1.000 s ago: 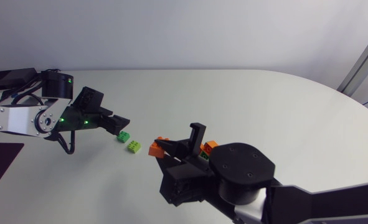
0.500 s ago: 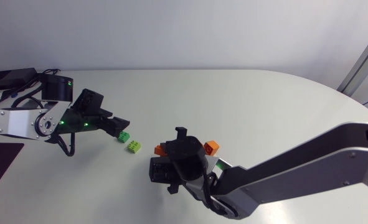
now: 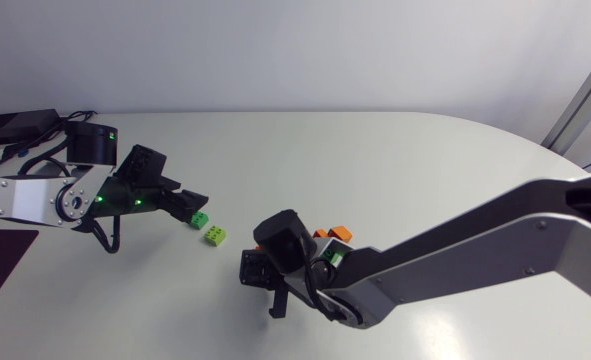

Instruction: Disassemble duplo

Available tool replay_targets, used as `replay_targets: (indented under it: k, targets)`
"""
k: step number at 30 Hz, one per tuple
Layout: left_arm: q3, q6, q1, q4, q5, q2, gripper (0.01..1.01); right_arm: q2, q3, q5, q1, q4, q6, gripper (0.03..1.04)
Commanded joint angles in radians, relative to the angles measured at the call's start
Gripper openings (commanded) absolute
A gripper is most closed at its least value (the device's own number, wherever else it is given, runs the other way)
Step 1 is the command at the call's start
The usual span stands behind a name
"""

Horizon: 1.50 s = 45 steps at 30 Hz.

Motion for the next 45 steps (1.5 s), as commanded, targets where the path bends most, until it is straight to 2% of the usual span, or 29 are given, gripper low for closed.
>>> replay_targets:
  k: [1, 5, 12, 17, 23, 28, 31, 38, 45]
  targets:
    - [-0.029, 0.008, -0.003, 0.01, 0.009, -0.021, 0.962, -0.01, 0.01, -0.008, -0.011, -0.027, 0.041, 0.25]
    - [-0.03, 0.008, -0.006, 0.01, 0.007, -0.019, 0.962, -0.01, 0.018, -0.011, -0.014, -0.049, 0.05, 0.26]
    - [-0.032, 0.013, -0.008, 0.01, 0.007, -0.018, 0.962, -0.01, 0.016, -0.011, -0.014, -0.05, 0.052, 0.48]
    - [-0.032, 0.017, -0.009, 0.01, 0.007, -0.015, 0.962, -0.013, 0.016, -0.011, -0.012, -0.061, 0.052, 0.68]
    - [-0.035, 0.023, -0.009, 0.01, 0.007, -0.015, 0.962, -0.016, 0.013, -0.011, -0.012, -0.061, 0.05, 0.84]
    - [-0.037, 0.026, -0.014, 0.01, 0.007, -0.012, 0.962, -0.041, 0.004, -0.02, -0.014, -0.062, 0.05, 0.93]
    - [-0.037, 0.028, -0.014, 0.01, 0.007, -0.01, 0.962, -0.091, -0.022, -0.08, -0.018, -0.064, 0.055, 1.0]
    - [-0.035, 0.029, -0.017, 0.01, 0.007, -0.007, 0.962, -0.173, -0.042, -0.2, -0.046, -0.101, 0.102, 1.0]
    - [-0.035, 0.029, -0.016, 0.01, 0.007, -0.007, 0.962, -0.197, -0.047, -0.213, -0.055, -0.101, 0.118, 1.0]
